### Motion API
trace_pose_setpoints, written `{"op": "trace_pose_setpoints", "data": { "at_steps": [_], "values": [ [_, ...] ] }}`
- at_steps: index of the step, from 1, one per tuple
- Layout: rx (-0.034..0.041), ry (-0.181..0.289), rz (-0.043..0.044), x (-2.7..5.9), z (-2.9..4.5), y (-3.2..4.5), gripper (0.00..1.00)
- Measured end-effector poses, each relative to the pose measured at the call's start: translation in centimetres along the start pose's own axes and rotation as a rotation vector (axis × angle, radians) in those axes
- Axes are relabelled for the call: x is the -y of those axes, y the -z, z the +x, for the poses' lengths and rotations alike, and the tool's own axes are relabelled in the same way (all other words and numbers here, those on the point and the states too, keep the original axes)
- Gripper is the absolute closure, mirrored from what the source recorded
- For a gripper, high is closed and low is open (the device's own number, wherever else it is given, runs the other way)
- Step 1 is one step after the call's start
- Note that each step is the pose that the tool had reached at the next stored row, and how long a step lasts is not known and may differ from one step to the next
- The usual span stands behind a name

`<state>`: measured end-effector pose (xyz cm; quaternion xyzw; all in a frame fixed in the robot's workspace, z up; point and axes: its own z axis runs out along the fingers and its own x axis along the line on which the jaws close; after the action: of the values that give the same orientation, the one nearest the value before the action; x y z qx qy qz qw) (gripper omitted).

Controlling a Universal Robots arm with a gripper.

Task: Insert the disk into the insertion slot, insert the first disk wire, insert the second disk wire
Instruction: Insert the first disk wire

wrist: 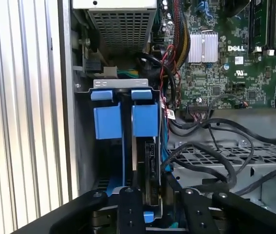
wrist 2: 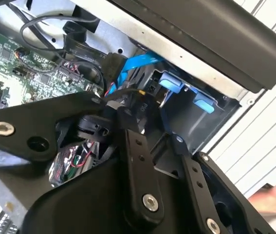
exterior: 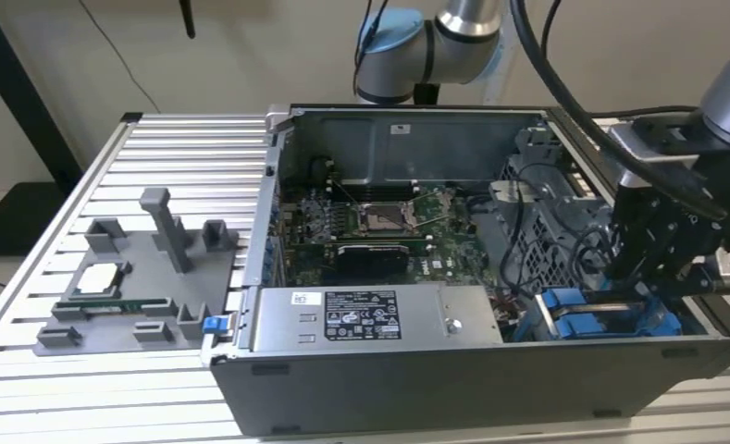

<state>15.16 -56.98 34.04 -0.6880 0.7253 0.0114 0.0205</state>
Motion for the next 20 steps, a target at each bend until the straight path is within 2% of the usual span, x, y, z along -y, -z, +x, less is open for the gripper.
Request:
{"op": "trace_pose_setpoints", "data": {
  "at_steps": [5, 11, 15, 20],
  "values": [
    [0.0002, 0.0, 0.0, 0.02, -0.08, 1.78, 0.0],
    [0.0002, 0.0, 0.0001, 0.03, -0.21, 3.38, 0.0],
    [0.0004, 0.0, 0.0002, 0.16, -0.51, 3.73, 0.0],
    [0.0003, 0.0, 0.0005, 0.75, -1.17, 3.88, 0.0]
  ]
}}
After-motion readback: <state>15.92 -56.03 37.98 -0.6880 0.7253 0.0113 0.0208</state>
